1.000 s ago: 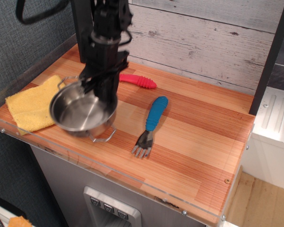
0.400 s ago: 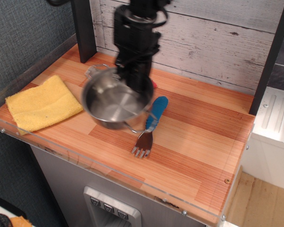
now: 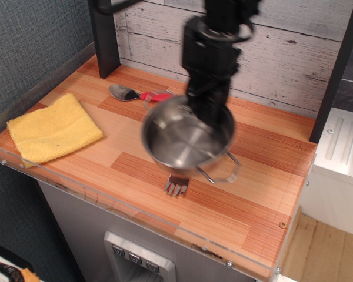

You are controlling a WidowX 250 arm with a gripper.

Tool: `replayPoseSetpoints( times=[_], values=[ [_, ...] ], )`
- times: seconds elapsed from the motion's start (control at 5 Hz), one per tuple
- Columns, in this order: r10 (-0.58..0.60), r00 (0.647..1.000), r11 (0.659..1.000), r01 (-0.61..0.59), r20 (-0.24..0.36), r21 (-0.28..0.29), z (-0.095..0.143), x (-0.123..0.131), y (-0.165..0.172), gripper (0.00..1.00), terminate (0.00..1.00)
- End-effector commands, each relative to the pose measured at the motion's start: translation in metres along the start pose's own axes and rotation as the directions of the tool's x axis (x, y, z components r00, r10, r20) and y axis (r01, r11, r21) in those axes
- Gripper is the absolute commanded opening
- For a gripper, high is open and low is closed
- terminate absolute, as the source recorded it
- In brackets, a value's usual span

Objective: Put the pot on the right side of the fork.

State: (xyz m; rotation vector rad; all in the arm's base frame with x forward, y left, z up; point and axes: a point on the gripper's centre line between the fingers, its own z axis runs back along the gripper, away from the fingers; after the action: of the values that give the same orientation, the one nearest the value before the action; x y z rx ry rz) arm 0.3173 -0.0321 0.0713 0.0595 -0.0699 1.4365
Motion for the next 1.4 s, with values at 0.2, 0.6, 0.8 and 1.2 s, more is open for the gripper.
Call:
replayPoseSetpoints(
  times=[0.2,0.6,0.8,1.2],
  values=[
    [0.011,1.000,0.999,-0.011,-0.007,-0.035,-0.018,-0.038,-0.025,0.00,0.00],
    [-0.008,1.000,0.999,0.008,0.001,-0.045,-0.026,-0.042,-0.034,0.00,0.00],
    [-0.033,0.999,0.999,0.033,-0.003,-0.042,-0.030,-0.043,-0.036,0.00,0.00],
    [-0.086,0.996,0.992,0.087,0.009,-0.093,-0.020,-0.047,-0.037,1.00,0.00]
  ],
)
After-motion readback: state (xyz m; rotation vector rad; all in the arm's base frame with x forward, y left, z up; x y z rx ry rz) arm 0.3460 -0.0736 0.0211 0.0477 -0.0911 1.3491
